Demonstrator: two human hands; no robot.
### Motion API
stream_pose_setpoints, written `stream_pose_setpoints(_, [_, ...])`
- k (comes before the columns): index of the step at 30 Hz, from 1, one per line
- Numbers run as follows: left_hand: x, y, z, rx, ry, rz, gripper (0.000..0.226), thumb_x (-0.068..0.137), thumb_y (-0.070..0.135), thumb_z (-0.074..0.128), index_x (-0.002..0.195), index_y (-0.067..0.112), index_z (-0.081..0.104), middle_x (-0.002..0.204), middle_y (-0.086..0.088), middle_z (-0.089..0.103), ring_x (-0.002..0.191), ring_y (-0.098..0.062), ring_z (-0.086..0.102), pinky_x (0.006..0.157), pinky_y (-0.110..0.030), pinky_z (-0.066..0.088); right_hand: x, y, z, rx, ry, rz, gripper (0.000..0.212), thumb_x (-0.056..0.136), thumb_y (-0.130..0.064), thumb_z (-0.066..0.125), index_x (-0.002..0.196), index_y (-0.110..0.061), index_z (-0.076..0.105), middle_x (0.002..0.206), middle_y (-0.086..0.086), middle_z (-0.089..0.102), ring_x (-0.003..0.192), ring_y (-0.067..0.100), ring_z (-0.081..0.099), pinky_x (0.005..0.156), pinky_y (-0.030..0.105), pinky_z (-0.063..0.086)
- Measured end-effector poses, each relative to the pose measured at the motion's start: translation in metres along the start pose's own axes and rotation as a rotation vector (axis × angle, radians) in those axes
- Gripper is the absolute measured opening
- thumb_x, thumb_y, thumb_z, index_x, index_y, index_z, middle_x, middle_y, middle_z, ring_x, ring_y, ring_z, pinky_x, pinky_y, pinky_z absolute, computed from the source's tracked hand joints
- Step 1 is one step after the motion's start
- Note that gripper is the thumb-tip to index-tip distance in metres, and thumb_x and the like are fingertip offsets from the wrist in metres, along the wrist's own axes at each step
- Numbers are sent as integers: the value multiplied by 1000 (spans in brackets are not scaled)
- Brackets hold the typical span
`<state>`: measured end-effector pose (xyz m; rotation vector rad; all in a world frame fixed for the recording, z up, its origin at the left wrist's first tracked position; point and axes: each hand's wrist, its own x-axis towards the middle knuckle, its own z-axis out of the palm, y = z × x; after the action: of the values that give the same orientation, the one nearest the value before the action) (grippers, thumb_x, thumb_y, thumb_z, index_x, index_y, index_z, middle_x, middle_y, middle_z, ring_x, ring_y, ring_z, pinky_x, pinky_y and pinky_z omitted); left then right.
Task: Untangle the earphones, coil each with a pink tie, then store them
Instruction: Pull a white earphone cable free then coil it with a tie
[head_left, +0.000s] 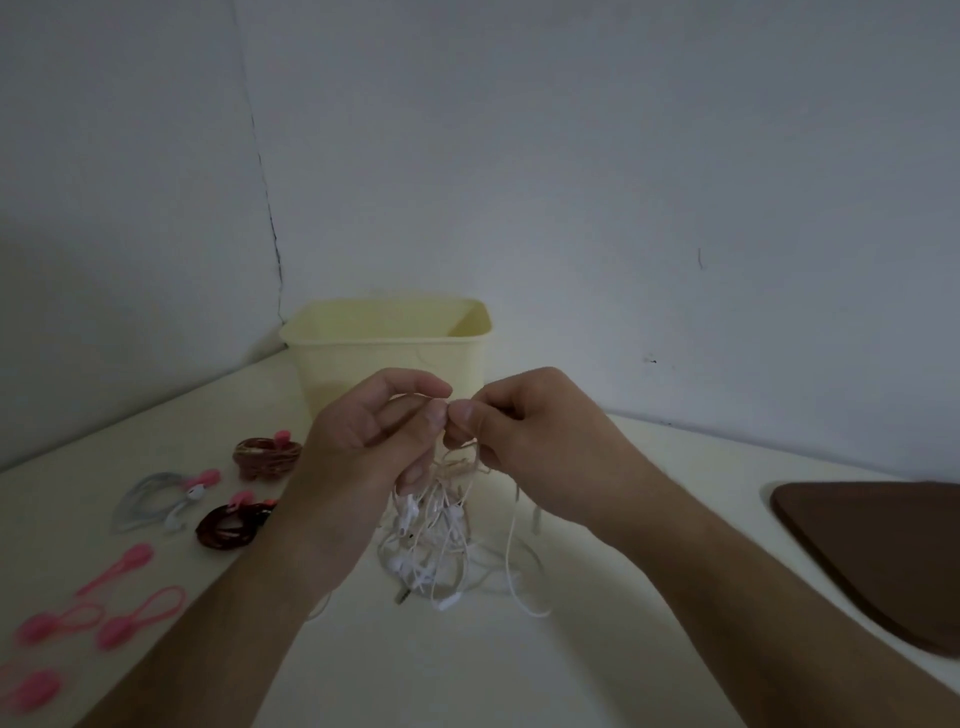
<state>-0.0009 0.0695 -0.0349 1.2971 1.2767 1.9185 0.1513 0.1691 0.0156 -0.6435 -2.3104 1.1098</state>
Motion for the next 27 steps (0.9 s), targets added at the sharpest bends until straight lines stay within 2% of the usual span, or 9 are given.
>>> stream_pose_setpoints(3, [0,-2,0,-8,18,-13,21,89,18,76,109,21,74,88,-12,72,58,-17,38,57,-28,40,-2,0,-10,-12,-47,23,31,100,-39,70,80,-18,81,63,4,55,49,14,39,47,24,34])
stream_pose_setpoints(5, [3,-3,-2,-56,48,-13,24,90,9,74,112,20,74,98,-11,75,64,-17,44,59,-26,41,-3,0,-16,-22,-71,24,30,101,-31,70,77,-17,81,58,2,51,44,12,35,44,20,32])
stream_pose_setpoints(7, [6,-2,-6,-115,105,-17,30,90,-1,70,113,17,73,103,-11,76,73,-17,52,64,-29,40,-1,4,-19,41,-7,2,30,102,-18,66,76,-14,80,53,-1,48,44,11,35,43,20,31])
stream_pose_setpoints(9, [9,-4,-9,-93,121,-13,31,88,-4,68,111,17,74,103,-12,76,77,-17,55,68,-33,40,2,7,-20,224,104,-44,28,101,-10,62,76,-10,77,52,-1,46,48,13,35,48,23,28])
stream_pose_setpoints(13, [11,-11,-11,-26,115,-49,24,93,-4,65,109,12,76,96,-12,75,67,-19,47,68,-34,39,4,9,-21,543,154,-139,28,105,-8,58,80,-9,71,55,1,37,51,16,29,51,24,25])
stream_pose_setpoints(16, [12,-10,-10,-64,127,-86,30,94,-8,58,99,11,81,90,-11,69,59,-16,41,63,-31,30,5,10,-21,491,146,-89,28,105,-13,61,80,-7,72,56,1,38,51,15,30,51,24,25])
stream_pose_setpoints(19, [14,-7,-14,-12,267,-114,35,89,-12,54,88,10,81,81,-8,62,50,-12,32,59,-36,17,5,11,-21,404,185,43,28,103,-16,64,82,-3,77,57,2,46,48,12,38,50,22,29])
stream_pose_setpoints(24, [16,-11,-18,323,576,-97,33,88,-4,51,79,17,75,67,5,59,45,-9,33,42,-20,22,8,13,-28,400,412,135,25,91,-4,58,82,-10,81,68,5,66,53,14,44,51,24,33])
stream_pose_setpoints(27, [16,-8,-18,414,655,-99,33,87,-2,49,78,18,74,65,5,57,41,-7,34,47,-22,24,8,12,-34,334,438,134,32,87,0,55,84,-17,82,75,2,76,60,19,45,54,29,33])
